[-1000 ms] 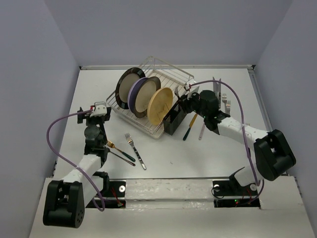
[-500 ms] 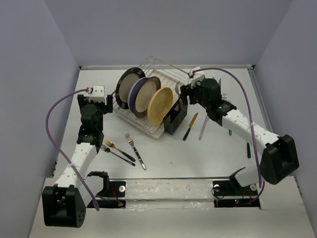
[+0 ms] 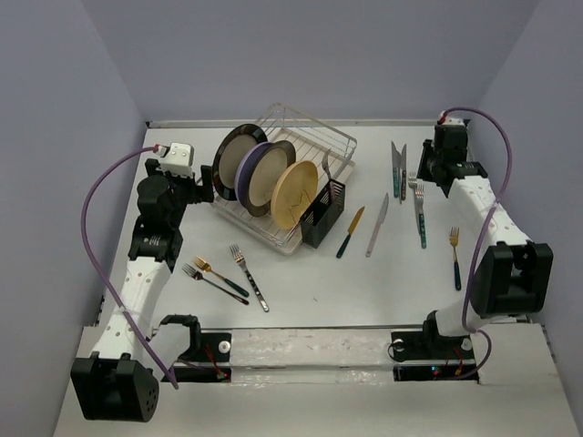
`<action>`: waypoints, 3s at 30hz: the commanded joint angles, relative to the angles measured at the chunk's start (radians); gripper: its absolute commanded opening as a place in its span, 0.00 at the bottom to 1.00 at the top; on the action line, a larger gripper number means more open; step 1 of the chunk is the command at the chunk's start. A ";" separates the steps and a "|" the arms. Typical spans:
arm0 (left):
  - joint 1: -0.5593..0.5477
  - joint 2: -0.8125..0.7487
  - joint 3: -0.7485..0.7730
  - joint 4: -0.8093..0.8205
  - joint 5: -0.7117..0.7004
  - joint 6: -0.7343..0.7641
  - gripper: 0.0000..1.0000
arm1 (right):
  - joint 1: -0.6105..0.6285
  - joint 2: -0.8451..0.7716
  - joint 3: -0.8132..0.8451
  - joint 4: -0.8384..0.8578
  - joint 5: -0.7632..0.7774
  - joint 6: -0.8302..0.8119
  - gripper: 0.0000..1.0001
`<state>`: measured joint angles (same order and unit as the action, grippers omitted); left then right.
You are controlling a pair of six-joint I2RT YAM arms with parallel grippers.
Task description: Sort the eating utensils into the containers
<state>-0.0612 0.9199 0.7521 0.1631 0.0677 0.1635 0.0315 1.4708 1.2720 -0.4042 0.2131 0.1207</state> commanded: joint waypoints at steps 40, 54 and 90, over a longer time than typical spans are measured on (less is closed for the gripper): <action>0.009 -0.001 -0.109 0.112 0.034 0.024 0.99 | -0.108 0.416 -0.062 -0.110 -0.126 -0.012 0.28; 0.017 0.002 -0.112 0.115 0.030 0.027 0.99 | -0.108 0.353 -0.027 -0.110 -0.023 -0.004 0.00; 0.097 0.000 -0.094 0.088 -0.091 0.057 0.99 | 0.565 -0.066 -0.397 1.176 -0.187 -0.228 0.00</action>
<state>0.0292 0.9451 0.6472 0.2192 -0.0174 0.2085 0.5953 1.4273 0.9047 0.6136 -0.0296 -0.0681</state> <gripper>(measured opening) 0.989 0.167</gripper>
